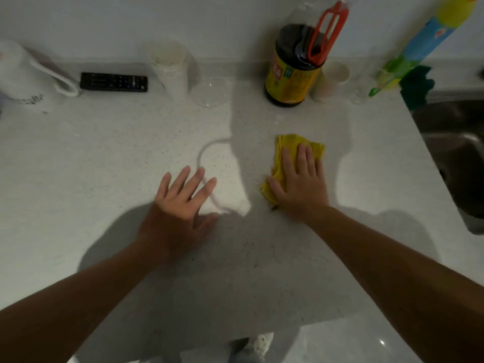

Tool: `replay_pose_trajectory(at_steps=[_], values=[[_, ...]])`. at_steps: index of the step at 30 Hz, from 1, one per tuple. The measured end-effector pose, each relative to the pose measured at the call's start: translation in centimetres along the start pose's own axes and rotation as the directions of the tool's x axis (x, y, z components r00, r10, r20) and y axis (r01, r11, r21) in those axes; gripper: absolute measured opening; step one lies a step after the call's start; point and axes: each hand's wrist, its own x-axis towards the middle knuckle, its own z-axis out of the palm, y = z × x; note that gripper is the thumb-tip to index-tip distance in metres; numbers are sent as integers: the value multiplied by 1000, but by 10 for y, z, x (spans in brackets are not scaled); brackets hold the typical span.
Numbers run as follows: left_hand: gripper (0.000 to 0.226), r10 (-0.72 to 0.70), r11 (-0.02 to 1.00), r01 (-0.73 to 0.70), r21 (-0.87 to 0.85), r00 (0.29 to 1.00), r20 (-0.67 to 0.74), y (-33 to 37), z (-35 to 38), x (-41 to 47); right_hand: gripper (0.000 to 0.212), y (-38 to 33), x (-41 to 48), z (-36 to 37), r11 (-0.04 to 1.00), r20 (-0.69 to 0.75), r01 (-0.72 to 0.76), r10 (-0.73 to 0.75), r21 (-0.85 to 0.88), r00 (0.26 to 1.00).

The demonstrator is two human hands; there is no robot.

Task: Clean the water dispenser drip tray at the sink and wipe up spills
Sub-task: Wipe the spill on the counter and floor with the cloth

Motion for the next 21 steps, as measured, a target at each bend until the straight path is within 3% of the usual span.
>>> replay_pose_trajectory(at_steps=[5,8,10,13,16,19,21], values=[[73,-29,999,27,28,997,74,1,-3,-2,82,18,-4,-6,910,56,403,-399,-96,915],[76,-82,997,79,25,981,173,4,-7,0,81,16,-66,1,899,38,428,-427,-93,904],[79,-99,994,105,-19,975,198,5,-11,2,86,2,-120,13,935,24,348,-347,-71,937],[77,-91,989,114,-96,973,213,1,-15,4,91,-52,-190,33,997,-12,70,-70,16,997],[68,-99,966,132,-220,984,151,-1,-18,-2,91,-110,-204,39,977,6,-204,205,64,979],[63,-104,940,141,-311,986,132,-10,-26,-13,89,-127,-176,31,948,-30,-304,308,92,951],[63,-58,975,89,-203,986,156,-22,-30,-27,90,-125,-151,28,939,-44,-329,334,98,942]])
